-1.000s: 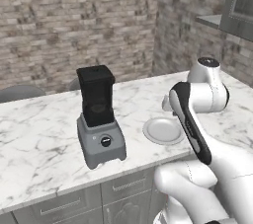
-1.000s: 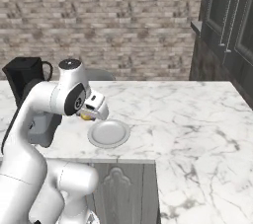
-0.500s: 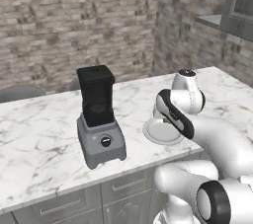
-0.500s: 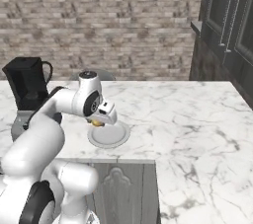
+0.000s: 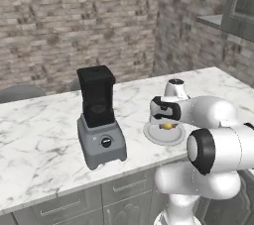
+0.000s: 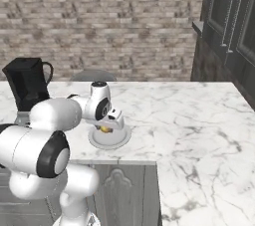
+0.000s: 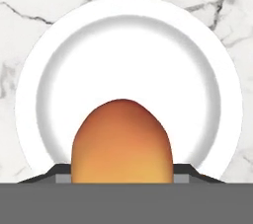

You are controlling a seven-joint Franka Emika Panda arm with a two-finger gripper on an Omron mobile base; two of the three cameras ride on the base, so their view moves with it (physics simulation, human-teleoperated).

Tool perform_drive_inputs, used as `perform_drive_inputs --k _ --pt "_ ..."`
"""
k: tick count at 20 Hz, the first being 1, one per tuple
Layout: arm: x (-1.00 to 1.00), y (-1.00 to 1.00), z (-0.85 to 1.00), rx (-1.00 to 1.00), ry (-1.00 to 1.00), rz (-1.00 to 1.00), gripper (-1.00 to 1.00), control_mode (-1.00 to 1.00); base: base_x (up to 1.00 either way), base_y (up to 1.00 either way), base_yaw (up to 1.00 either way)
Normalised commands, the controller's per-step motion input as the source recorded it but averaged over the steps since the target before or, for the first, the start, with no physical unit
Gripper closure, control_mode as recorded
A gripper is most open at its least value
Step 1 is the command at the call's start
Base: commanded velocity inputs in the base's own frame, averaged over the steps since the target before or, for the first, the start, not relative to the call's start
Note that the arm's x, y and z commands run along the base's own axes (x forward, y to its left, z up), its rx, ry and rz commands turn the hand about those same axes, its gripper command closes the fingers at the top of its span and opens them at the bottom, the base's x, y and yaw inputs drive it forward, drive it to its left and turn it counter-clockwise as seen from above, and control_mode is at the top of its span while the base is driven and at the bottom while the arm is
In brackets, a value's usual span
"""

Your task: Pick the apple and mango from the fridge and place them on the plate next to the blender to make a fruit smoothie.

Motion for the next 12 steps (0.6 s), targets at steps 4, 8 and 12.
perform_drive_inputs --k 4,8,12 --pt "0.31 -0.05 -0.22 -0.03 -0.06 0.0 -1.0 -1.0 0.0 0.0 0.0" --pt "0.08 0.0 -0.02 0.0 -0.07 0.0 -1.0 -1.0 0.0 0.0 0.0" --pt "-0.26 0.01 0.51 0.0 -0.11 0.0 -1.0 -1.0 0.0 0.0 0.0"
